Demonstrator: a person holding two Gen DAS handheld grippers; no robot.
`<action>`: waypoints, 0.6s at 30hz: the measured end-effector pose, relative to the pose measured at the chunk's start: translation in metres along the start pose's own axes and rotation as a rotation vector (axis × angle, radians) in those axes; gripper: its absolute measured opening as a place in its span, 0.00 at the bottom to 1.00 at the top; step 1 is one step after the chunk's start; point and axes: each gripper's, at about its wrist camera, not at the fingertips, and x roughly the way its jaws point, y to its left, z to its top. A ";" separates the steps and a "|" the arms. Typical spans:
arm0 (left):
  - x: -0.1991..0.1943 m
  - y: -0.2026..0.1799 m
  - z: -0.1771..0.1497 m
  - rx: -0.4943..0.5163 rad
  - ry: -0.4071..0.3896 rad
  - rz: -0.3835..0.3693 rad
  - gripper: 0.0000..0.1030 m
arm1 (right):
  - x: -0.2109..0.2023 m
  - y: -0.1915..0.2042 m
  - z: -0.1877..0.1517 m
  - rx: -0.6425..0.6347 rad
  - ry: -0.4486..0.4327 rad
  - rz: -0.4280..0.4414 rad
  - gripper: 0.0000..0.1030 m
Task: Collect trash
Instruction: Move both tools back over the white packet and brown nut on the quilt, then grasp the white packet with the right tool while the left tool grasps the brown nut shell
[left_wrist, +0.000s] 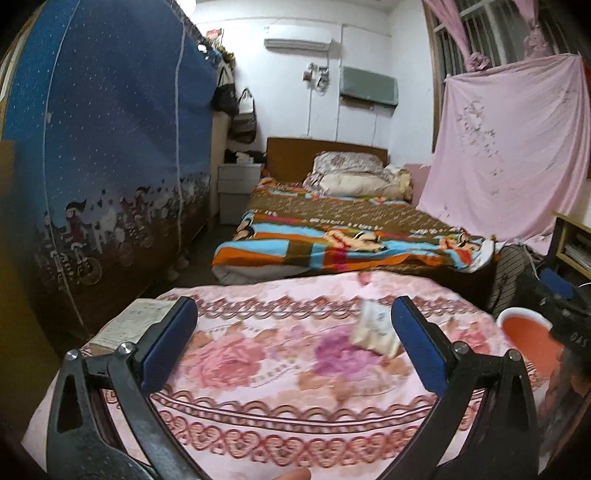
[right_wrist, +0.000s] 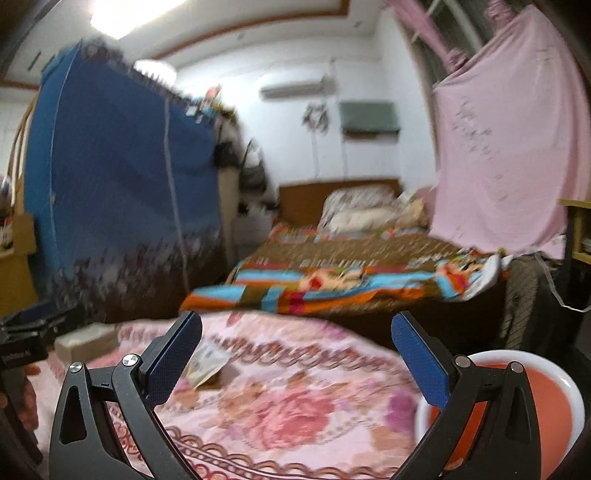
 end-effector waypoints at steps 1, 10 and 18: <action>0.003 0.004 0.000 -0.004 0.016 0.004 0.88 | 0.007 0.004 -0.001 -0.008 0.033 0.018 1.00; 0.036 0.025 -0.012 -0.050 0.176 0.000 0.77 | 0.085 0.044 -0.018 -0.082 0.354 0.150 0.96; 0.058 0.036 -0.023 -0.106 0.299 -0.022 0.55 | 0.126 0.071 -0.029 -0.130 0.516 0.217 0.93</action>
